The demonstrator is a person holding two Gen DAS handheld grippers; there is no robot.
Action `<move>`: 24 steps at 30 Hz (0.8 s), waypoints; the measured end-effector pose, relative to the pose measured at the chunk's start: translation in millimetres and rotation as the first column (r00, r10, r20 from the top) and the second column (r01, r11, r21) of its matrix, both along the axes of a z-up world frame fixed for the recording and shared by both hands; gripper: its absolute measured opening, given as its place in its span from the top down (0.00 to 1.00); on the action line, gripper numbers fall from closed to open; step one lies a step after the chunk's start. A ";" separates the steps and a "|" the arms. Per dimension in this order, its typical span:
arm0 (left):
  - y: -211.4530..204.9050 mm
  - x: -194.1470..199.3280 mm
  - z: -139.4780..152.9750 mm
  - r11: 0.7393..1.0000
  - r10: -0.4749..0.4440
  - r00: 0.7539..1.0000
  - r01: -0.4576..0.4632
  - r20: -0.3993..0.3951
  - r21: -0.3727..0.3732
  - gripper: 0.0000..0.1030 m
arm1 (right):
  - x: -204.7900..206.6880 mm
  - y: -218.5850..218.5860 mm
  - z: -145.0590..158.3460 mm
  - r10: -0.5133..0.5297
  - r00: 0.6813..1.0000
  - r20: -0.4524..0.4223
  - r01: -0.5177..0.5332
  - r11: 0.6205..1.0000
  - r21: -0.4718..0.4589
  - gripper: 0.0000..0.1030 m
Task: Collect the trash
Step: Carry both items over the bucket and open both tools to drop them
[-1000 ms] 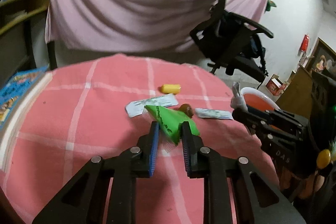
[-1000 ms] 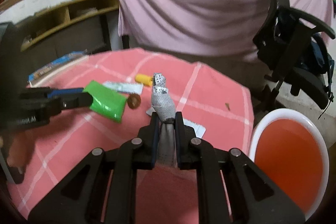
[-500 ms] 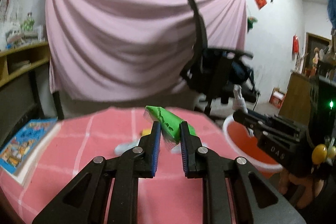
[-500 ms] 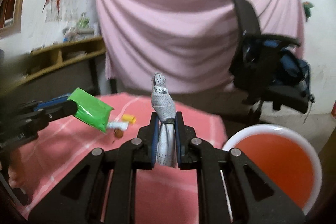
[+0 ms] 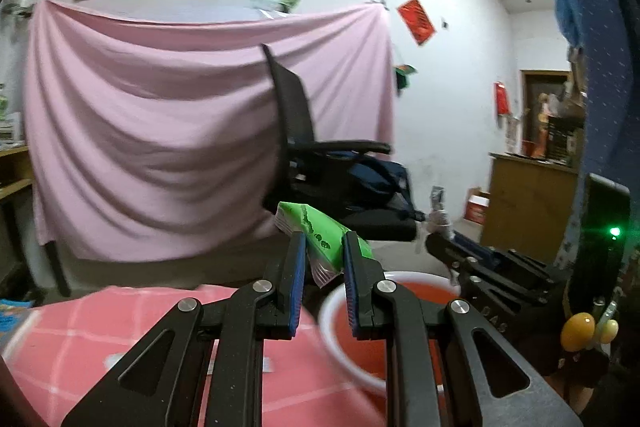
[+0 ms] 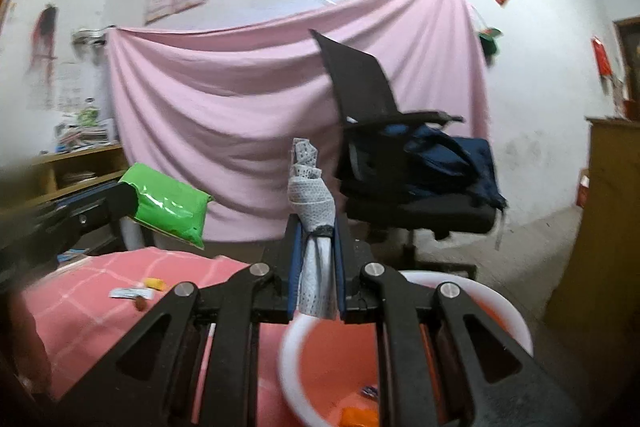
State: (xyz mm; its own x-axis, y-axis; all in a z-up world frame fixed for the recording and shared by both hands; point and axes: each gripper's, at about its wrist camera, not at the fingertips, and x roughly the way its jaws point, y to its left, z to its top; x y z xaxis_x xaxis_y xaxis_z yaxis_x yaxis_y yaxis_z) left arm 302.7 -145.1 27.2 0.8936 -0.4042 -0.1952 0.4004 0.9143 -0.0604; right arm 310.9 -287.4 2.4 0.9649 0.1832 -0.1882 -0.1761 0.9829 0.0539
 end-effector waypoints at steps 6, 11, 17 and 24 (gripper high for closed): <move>-40.1 11.6 -7.0 0.998 -0.065 0.998 0.065 -0.028 0.011 0.86 | 4.4 -38.7 -5.2 -0.073 0.996 -0.049 0.074 0.997 0.022 0.72; -51.3 19.4 -11.2 0.997 -0.080 0.995 0.081 -0.063 0.017 0.86 | 6.4 -54.6 -10.2 -0.108 0.990 -0.086 0.110 0.994 0.021 0.71; -61.5 37.5 -23.3 0.996 -0.070 0.979 0.078 -0.190 0.035 0.86 | 17.2 -60.6 -21.6 -0.125 0.974 -0.190 0.127 0.992 0.001 0.71; -60.6 52.1 -36.0 0.997 -0.057 0.940 0.072 -0.337 0.031 0.86 | 25.2 -63.2 -34.0 -0.121 0.949 -0.289 0.127 0.992 0.000 0.69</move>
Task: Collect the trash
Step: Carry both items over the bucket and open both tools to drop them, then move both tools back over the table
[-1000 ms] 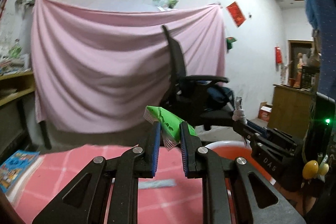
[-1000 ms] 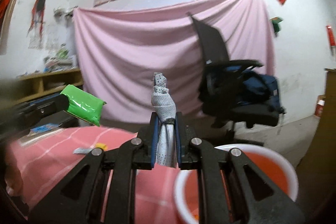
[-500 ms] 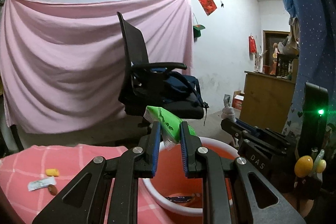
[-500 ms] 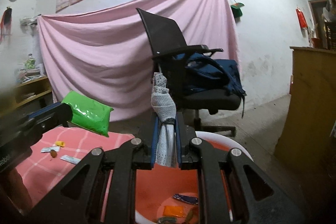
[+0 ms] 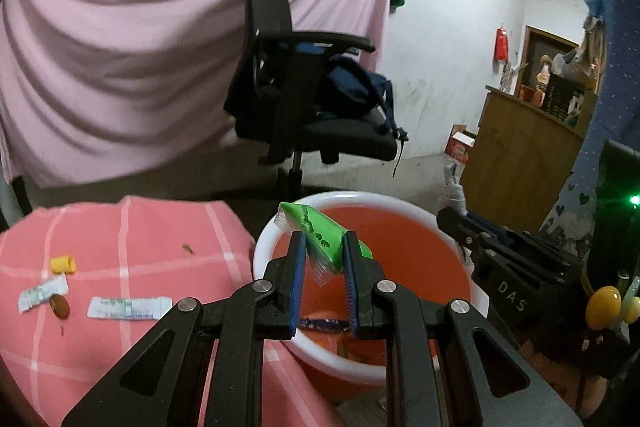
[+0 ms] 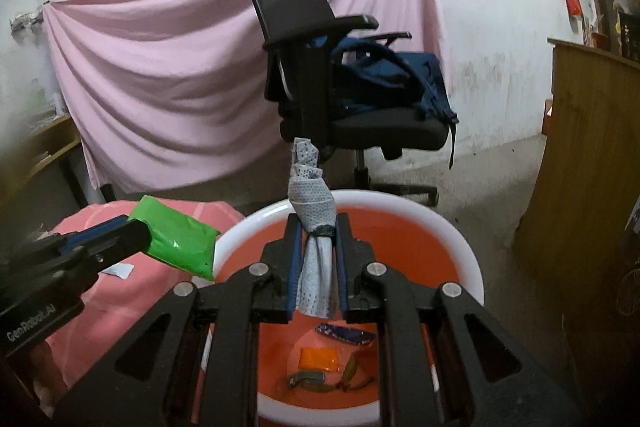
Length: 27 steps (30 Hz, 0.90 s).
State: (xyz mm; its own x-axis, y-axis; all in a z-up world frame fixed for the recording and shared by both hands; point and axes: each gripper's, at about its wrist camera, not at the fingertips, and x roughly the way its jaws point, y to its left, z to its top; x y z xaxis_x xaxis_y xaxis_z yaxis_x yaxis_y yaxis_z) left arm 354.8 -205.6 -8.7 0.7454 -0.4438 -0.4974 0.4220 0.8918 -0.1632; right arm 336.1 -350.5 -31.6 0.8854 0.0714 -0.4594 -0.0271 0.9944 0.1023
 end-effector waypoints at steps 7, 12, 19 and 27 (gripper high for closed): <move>2.2 2.2 -1.9 1.000 -0.023 0.998 0.023 -0.064 -0.006 0.85 | 5.8 -2.0 -6.2 0.003 0.999 -0.053 -0.002 1.000 0.010 0.65; 4.9 6.1 -4.0 1.000 -0.027 0.994 0.025 -0.106 -0.019 0.77 | 7.9 -0.2 -8.2 0.004 0.998 -0.069 -0.003 1.000 0.007 0.48; 23.8 1.8 2.6 0.999 0.020 0.995 -0.024 -0.096 -0.040 0.69 | 6.8 1.3 -4.1 0.006 0.999 -0.043 -0.006 1.000 0.017 0.38; 76.6 -22.6 25.5 0.985 0.158 0.987 -0.155 0.034 -0.078 0.47 | -4.1 23.3 17.9 0.036 0.995 0.098 -0.038 0.999 0.024 0.16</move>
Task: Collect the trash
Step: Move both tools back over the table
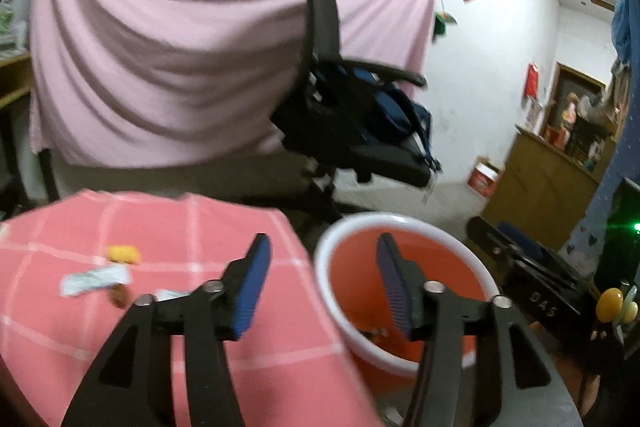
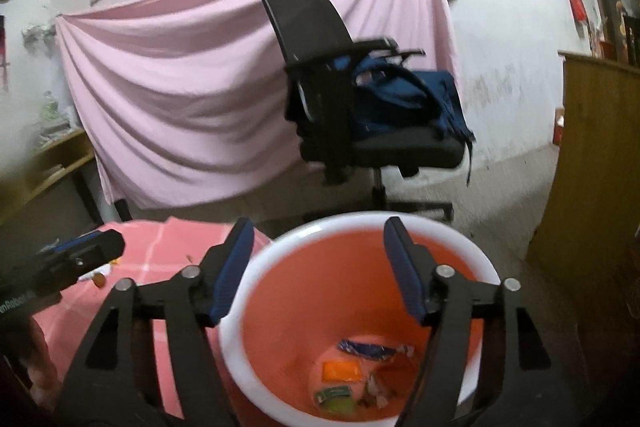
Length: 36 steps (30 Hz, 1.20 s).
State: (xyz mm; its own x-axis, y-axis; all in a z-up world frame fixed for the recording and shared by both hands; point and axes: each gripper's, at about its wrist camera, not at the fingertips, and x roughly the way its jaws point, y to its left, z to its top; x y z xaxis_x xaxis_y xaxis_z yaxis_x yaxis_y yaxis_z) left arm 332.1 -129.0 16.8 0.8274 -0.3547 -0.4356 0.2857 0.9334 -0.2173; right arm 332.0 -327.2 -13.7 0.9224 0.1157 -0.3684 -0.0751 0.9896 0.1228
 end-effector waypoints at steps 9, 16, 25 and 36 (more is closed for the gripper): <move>71.3 -40.6 21.0 0.980 0.191 0.960 -0.197 0.205 0.007 0.03 | -16.3 40.9 22.2 0.045 0.979 0.201 -0.049 0.999 0.016 0.00; 118.3 -61.9 16.1 0.964 0.237 0.926 -0.262 0.293 0.048 0.01 | -23.0 80.2 28.2 0.133 0.942 0.307 -0.138 0.990 -0.004 0.00; 155.9 -76.2 -5.3 0.944 0.279 0.889 -0.323 0.363 0.066 0.01 | -24.8 121.6 26.9 0.224 0.907 0.358 -0.210 0.975 -0.077 0.00; 182.1 -35.2 -22.4 0.967 0.205 0.959 -0.229 0.196 0.109 0.01 | 13.2 161.9 -0.9 0.361 0.921 0.144 -0.333 0.924 -0.189 0.00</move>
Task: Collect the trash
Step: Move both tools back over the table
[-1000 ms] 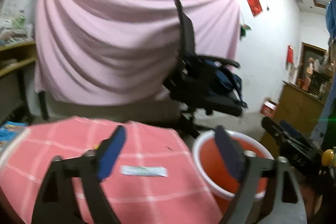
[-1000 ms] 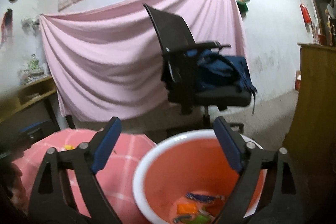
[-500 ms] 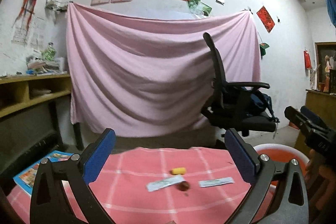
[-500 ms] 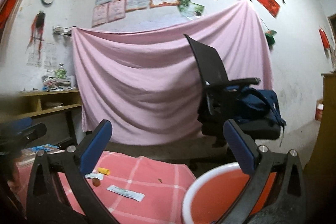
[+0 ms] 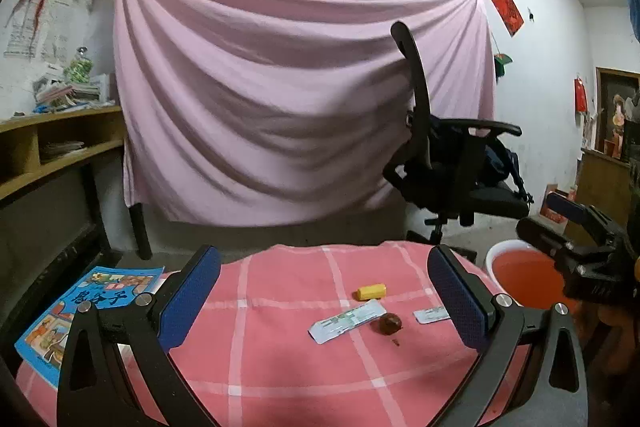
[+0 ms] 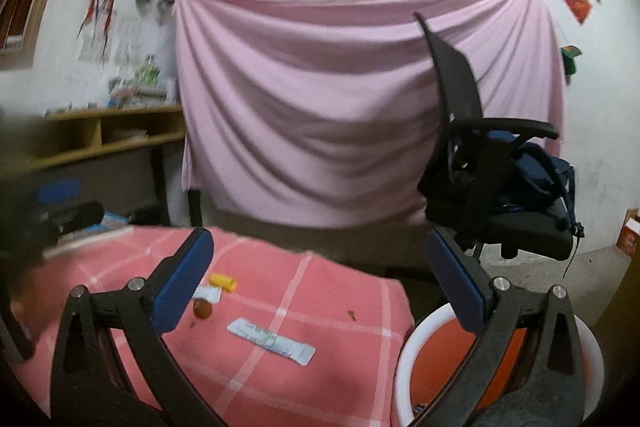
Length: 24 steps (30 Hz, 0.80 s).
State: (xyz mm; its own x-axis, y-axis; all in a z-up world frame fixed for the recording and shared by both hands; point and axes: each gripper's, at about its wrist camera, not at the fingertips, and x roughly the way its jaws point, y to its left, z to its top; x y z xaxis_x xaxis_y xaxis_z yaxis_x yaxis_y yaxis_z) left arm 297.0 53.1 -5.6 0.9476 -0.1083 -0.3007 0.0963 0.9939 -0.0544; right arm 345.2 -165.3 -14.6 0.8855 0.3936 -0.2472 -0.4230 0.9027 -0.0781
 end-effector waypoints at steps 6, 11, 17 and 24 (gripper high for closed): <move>2.4 26.4 -9.7 0.998 -0.059 0.991 0.058 -0.119 -0.011 0.02 | 15.9 13.3 -14.8 0.042 0.994 -0.105 -0.049 0.997 -0.065 0.00; 0.3 52.9 -24.8 0.993 -0.118 0.958 0.119 -0.262 -0.014 0.13 | 44.3 16.5 -29.5 0.037 0.960 -0.278 -0.064 0.994 -0.088 0.04; -4.1 83.9 -46.1 0.986 -0.166 0.884 0.160 -0.437 -0.051 0.47 | 80.8 8.5 -56.6 0.050 0.855 -0.516 -0.085 0.995 -0.044 0.34; -10.9 103.2 -55.4 0.977 -0.203 0.834 0.206 -0.512 -0.052 0.51 | 87.4 18.9 -71.9 0.107 0.783 -0.613 -0.173 0.984 -0.050 0.59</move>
State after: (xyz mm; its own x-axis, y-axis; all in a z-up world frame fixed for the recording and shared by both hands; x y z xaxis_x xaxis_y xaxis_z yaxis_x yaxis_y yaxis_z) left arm 400.1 42.2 -60.9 0.6146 -0.2799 -0.7375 0.2573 0.9549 -0.1480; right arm 432.5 -146.4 -86.6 0.4770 0.4459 -0.7574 -0.5342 0.8314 0.1530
